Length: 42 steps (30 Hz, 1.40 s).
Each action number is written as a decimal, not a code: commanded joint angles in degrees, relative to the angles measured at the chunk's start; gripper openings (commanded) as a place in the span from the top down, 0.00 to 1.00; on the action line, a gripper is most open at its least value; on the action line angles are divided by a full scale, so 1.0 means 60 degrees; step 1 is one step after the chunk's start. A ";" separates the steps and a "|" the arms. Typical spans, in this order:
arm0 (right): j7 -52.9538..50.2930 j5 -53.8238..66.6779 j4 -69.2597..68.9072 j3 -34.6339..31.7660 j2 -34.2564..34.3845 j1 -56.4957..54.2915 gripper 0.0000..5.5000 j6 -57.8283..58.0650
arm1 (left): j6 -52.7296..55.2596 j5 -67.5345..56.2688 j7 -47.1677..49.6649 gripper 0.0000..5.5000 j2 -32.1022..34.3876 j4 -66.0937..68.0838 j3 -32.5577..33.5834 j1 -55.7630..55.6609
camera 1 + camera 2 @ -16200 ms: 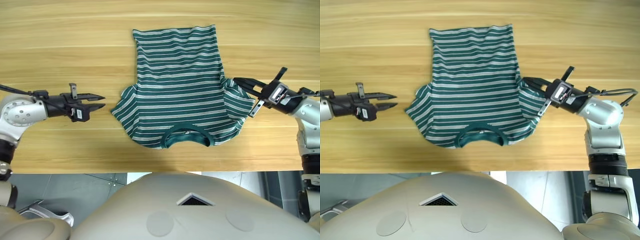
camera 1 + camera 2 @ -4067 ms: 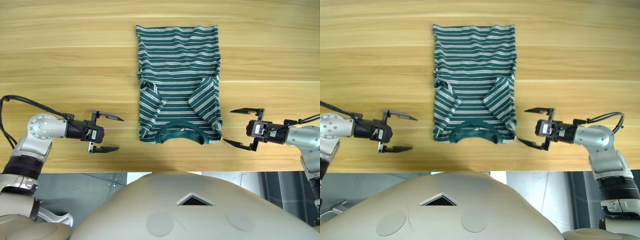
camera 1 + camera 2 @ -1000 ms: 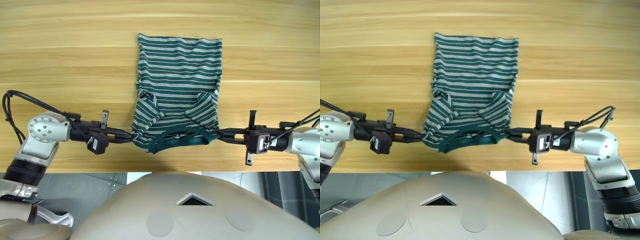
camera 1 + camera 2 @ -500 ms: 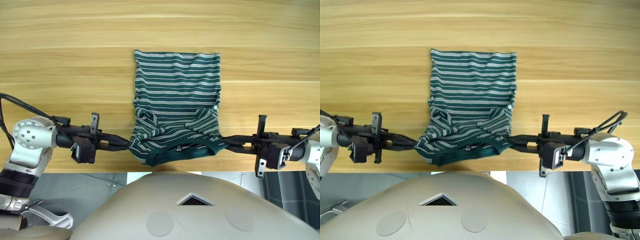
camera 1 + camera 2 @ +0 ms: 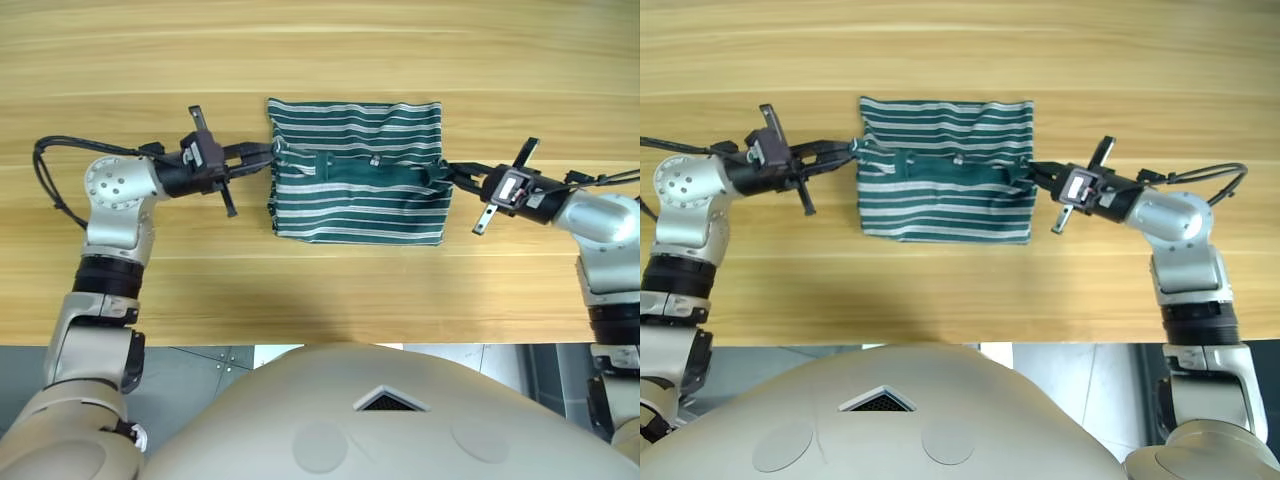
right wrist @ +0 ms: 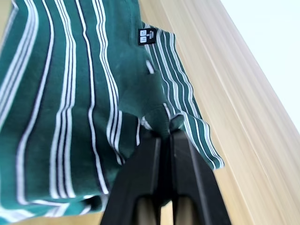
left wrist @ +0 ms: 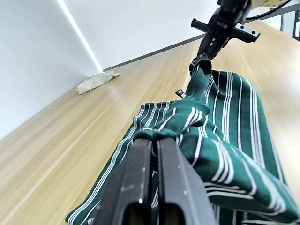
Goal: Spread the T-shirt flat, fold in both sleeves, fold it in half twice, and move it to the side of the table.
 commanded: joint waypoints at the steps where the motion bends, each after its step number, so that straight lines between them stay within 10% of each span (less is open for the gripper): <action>1: -0.0882 -0.1342 0.1725 0.0752 0.0683 -0.1566 0.99 0.0086 | -0.0105 0.1503 0.1231 1.00 -0.0759 0.3008 -0.0090 -0.1792; 10: -0.2364 -0.1840 0.5373 0.1003 0.1958 -0.4351 0.99 -0.0253 | -0.0156 0.3121 0.3230 1.00 -0.2159 0.7597 0.0157 -0.4395; 27: -0.4400 -0.3286 1.1148 0.2088 0.3667 -0.6450 0.99 -0.0036 | 0.2009 0.5619 0.6649 1.00 -0.3130 0.8959 -0.0274 -0.5058; 42: -0.6085 -0.1528 1.1691 -0.0151 0.4403 -0.7864 0.52 0.0623 | 0.2422 0.5045 0.7754 0.61 -0.3482 0.8923 0.1482 -0.6123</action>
